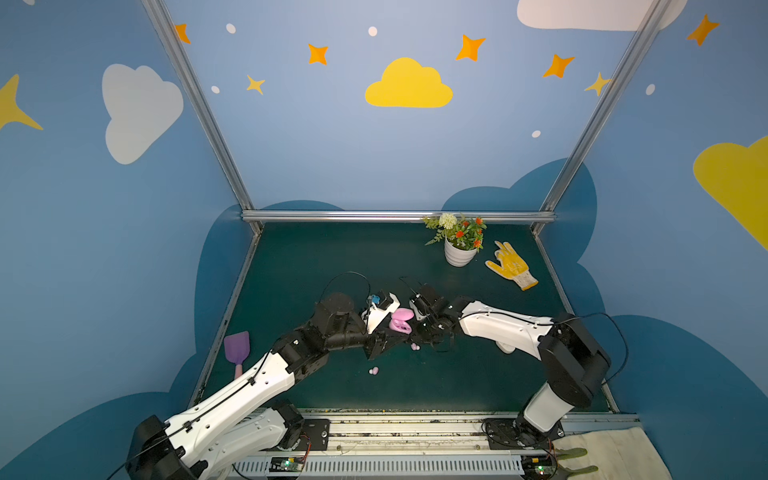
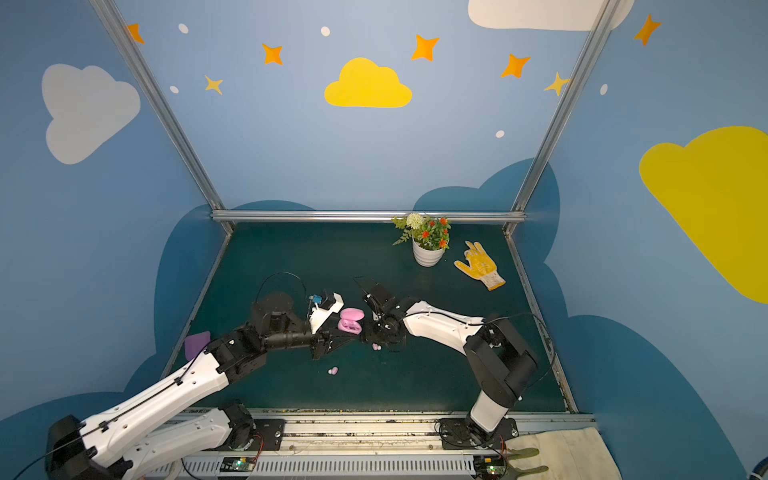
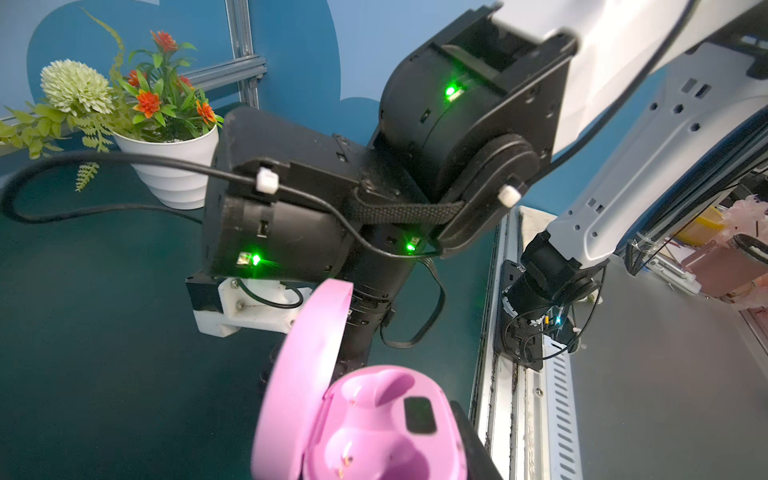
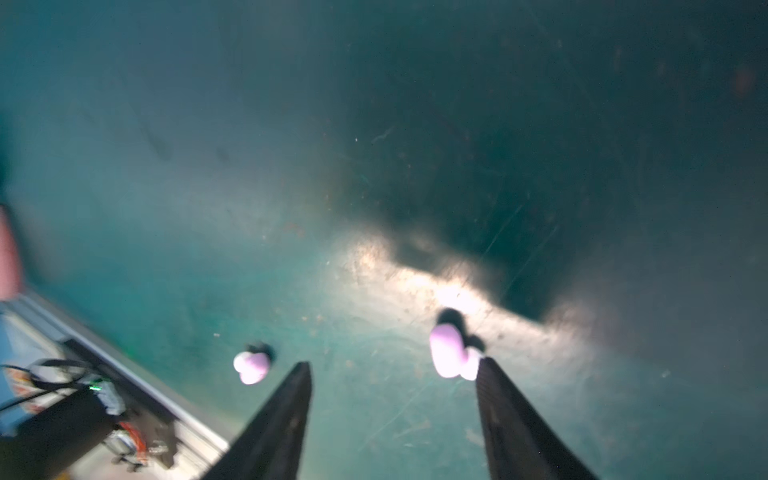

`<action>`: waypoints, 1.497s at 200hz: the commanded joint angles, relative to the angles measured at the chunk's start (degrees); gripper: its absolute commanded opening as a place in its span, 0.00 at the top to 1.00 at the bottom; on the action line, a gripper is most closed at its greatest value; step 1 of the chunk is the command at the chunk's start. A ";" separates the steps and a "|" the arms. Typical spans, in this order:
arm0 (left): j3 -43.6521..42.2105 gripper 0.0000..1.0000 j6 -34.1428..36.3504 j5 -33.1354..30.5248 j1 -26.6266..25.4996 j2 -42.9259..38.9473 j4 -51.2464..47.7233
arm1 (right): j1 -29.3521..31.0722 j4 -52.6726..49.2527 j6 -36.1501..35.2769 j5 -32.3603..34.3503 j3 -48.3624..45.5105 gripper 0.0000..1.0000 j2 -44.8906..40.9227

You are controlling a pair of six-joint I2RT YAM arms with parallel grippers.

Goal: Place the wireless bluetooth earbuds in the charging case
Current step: 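Close the right gripper on the pink earbud and lift it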

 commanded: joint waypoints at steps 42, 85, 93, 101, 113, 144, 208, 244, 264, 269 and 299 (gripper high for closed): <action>-4.42 0.86 -4.52 -2.59 0.20 -7.09 0.94 | -0.49 -9.50 -9.98 2.12 7.66 0.56 6.48; -3.67 0.86 -3.72 -2.25 0.18 -6.65 -0.04 | -0.41 -12.19 -11.90 2.05 9.75 0.57 9.50; -3.75 0.86 -3.65 -2.23 0.20 -6.68 -0.12 | -0.34 -12.30 -11.93 1.88 9.72 0.58 9.76; -3.68 0.86 -3.63 -2.24 0.19 -6.76 -0.13 | -0.24 -12.34 -11.91 1.71 9.71 0.58 10.01; -3.72 0.86 -3.60 -2.07 0.19 -6.80 -0.13 | -0.02 -12.44 -11.92 1.42 9.58 0.58 10.45; -3.69 0.86 -3.58 -2.12 0.23 -6.95 -0.17 | 0.71 -11.87 -11.65 0.93 9.26 0.59 11.17; -3.73 0.86 -3.49 -2.14 0.20 -7.42 -0.31 | 1.70 -14.04 -11.58 3.29 10.26 0.62 12.46; -3.69 0.86 -3.45 -2.23 0.26 -7.47 -0.40 | 2.18 -14.59 -11.48 4.53 10.31 0.64 13.43; -3.67 0.86 -3.46 -2.35 0.20 -7.56 -0.48 | 2.38 -14.25 -11.00 4.73 9.96 0.66 14.02; -3.67 0.86 -3.45 -2.38 0.26 -7.60 -0.55 | 2.40 -13.96 -10.86 4.84 9.89 0.67 14.23; -3.67 0.86 -3.40 -2.58 0.21 -7.60 -0.66 | 2.66 -12.98 -10.20 5.11 9.15 0.76 14.45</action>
